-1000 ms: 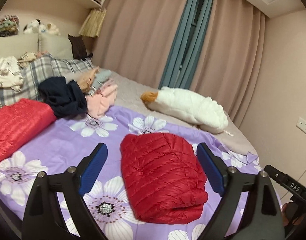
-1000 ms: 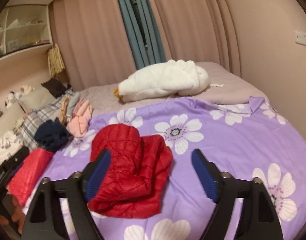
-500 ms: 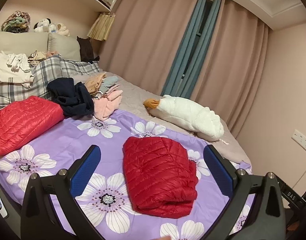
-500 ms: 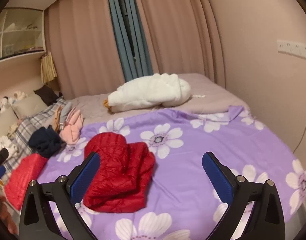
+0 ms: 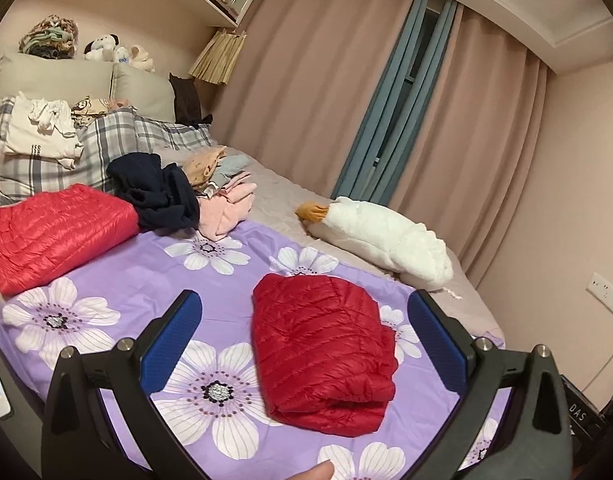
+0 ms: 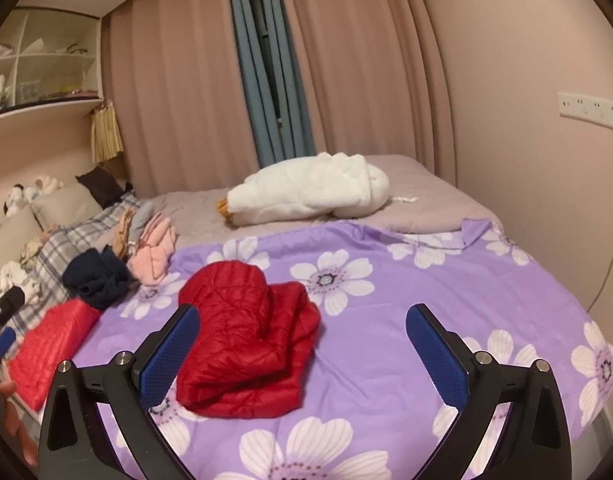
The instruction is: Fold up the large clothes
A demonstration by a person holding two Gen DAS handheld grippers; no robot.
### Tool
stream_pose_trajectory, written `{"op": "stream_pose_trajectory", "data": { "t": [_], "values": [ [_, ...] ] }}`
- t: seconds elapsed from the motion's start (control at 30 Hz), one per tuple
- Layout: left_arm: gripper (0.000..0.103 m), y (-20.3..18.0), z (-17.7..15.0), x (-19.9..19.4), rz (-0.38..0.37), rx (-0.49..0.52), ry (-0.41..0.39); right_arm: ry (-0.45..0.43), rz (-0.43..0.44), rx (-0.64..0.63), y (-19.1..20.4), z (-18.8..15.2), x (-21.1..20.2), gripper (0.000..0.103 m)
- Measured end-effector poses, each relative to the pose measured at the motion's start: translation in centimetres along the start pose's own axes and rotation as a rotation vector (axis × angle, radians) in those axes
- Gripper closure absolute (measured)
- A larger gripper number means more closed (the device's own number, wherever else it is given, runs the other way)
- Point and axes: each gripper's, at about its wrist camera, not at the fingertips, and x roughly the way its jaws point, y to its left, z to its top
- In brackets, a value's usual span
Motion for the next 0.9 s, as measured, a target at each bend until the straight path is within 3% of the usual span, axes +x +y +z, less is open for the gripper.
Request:
{"op": "stream_pose_trajectory", "data": {
  "t": [0.27,0.53,0.9],
  "values": [
    [0.000,-0.3,-0.1,-0.8,0.041,0.047,-0.025,0.005,0.010,-0.032,1.0,-0.1,-0.2,0.001],
    [0.000,0.5,0.0,-1.1,0.028,0.002,-0.020,0.013,-0.006,-0.040,1.3,-0.3,-0.3,0.001],
    [0.000,0.7,-0.2,-0.1,0.025,-0.013,0.043,0.041,-0.007,-0.049,1.9,-0.5,0.2,0.001]
  ]
}}
